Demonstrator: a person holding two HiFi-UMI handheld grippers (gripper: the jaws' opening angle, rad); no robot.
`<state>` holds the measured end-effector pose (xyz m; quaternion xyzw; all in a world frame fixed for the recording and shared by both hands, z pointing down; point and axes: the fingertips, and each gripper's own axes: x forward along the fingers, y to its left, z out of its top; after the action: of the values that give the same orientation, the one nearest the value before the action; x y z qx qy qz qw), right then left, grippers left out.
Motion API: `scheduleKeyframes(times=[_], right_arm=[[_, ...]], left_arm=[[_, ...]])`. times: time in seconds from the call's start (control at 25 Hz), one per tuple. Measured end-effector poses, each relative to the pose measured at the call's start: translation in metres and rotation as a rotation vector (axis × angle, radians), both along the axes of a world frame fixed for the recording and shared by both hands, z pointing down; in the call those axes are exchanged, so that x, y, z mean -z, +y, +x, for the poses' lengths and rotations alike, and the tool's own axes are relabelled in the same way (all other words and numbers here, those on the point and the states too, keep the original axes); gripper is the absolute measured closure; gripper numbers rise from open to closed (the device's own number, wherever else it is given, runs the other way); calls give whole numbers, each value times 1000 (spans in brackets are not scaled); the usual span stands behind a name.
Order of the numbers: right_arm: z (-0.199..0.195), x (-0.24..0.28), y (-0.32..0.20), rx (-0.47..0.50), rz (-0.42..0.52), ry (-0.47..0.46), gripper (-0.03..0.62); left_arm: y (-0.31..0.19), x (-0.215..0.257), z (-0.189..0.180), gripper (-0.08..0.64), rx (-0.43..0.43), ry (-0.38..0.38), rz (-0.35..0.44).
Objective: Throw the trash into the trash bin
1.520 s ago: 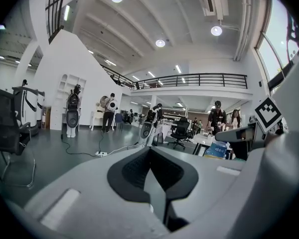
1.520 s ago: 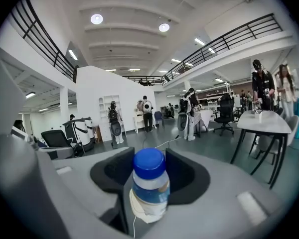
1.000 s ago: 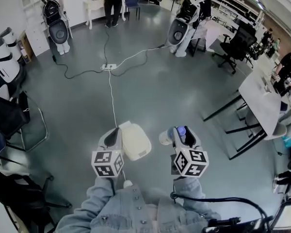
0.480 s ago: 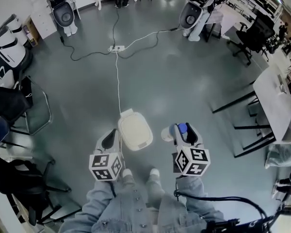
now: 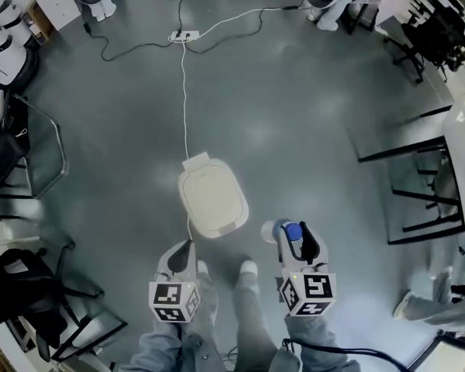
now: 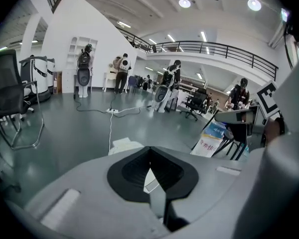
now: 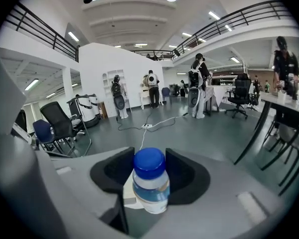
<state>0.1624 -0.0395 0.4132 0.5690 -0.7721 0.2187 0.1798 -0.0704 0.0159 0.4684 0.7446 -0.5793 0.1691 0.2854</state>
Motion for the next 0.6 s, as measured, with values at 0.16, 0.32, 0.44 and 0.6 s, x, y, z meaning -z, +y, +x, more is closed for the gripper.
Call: scheduleKeyframes(times=[0.16, 0.32, 0.44, 0.6], right_arm=[[10, -68, 0, -23, -38, 9, 393], [18, -104, 15, -43, -92, 14, 393], [25, -115, 17, -55, -103, 21, 393], [34, -124, 19, -74, -116, 22, 393]], left_arm=[[-7, -73, 9, 551, -20, -6, -33], [0, -115, 20, 551, -53, 0, -79], [0, -137, 35, 551, -95, 14, -102], [-3, -165, 50, 551, -127, 8, -141]])
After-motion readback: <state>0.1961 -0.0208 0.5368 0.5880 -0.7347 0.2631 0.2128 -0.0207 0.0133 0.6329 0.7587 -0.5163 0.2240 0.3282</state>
